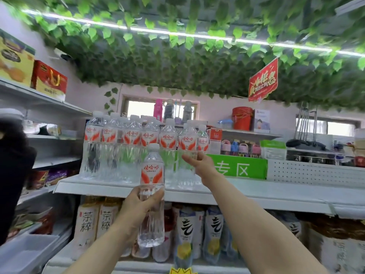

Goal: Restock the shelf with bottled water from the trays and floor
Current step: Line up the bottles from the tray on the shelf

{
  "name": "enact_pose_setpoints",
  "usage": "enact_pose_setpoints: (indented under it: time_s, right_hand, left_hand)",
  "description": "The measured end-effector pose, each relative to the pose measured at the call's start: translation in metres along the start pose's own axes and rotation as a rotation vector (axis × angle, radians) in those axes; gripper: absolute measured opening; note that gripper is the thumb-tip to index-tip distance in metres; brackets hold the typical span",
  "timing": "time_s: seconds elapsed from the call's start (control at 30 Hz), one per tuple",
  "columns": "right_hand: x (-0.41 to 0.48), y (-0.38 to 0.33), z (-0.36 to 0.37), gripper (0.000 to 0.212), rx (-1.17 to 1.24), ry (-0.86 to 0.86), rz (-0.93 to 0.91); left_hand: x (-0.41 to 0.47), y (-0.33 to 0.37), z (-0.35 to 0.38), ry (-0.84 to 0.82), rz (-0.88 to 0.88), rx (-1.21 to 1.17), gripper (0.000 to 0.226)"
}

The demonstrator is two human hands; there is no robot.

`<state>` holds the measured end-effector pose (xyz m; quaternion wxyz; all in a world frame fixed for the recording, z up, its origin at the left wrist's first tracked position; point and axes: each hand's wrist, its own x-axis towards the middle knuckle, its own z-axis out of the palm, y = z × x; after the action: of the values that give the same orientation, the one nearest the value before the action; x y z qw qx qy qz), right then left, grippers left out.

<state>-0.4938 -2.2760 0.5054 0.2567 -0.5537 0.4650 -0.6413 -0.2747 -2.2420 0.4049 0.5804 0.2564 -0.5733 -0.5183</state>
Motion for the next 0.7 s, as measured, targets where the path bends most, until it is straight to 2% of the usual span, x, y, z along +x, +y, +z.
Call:
enact_pose_setpoints:
  time_s: [0.2,0.23,0.3,0.4,0.47,0.6,0.7]
  right_hand:
    - [0.02,0.018,0.002,0.107,-0.11,0.042,-0.026]
    - [0.021,0.021,0.0,0.105,-0.135,0.058,-0.021]
    - [0.025,0.029,-0.007,0.086,-0.184,0.065,0.013]
    - [0.025,0.044,-0.014,0.083,-0.331,0.02,0.116]
    - [0.029,0.051,-0.016,0.079,-0.331,0.019,0.126]
    - [0.032,0.054,-0.01,0.105,-0.377,0.061,0.068]
    - [0.033,0.056,-0.005,0.085,-0.392,0.088,0.076]
  left_hand:
    - [0.008,-0.001,0.002,0.009,0.005,0.003,0.053]
    - [0.009,-0.001,0.002,0.011,0.006,0.013,0.054]
    - [0.012,-0.002,0.002,0.006,0.012,0.025,0.055]
    - [0.016,0.0,0.004,0.005,0.023,0.031,0.057]
    - [0.019,0.001,0.007,0.0,0.02,0.032,0.058]
    - [0.025,-0.001,0.01,0.011,0.017,0.049,0.068]
    - [0.026,-0.001,0.011,0.01,0.019,0.057,0.067]
